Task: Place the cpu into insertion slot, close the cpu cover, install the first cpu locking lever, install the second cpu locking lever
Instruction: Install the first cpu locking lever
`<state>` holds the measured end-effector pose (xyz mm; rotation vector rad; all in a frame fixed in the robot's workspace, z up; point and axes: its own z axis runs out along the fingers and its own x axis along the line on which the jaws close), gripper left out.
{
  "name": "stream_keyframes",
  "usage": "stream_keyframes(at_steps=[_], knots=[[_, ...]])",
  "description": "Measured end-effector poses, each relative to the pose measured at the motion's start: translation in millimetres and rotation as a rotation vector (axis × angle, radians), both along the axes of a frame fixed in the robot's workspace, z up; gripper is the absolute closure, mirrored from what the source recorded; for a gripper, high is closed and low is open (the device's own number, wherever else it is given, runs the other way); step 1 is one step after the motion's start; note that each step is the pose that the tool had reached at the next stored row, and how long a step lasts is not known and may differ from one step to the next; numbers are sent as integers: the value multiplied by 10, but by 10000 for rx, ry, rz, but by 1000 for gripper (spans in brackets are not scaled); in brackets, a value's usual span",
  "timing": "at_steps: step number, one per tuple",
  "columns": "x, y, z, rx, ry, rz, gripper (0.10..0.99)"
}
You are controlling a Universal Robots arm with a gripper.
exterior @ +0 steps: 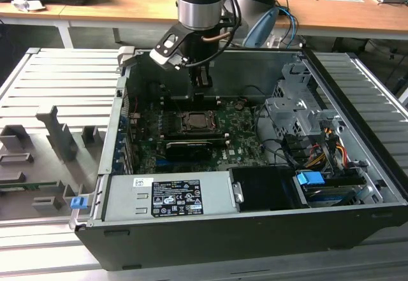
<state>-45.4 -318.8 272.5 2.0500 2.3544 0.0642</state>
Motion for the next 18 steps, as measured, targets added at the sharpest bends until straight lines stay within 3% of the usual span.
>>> stream_keyframes(at_steps=[4,18], knots=[[0,0,0,0,0,694,980],[0,-1,0,0,0,2165,980]])
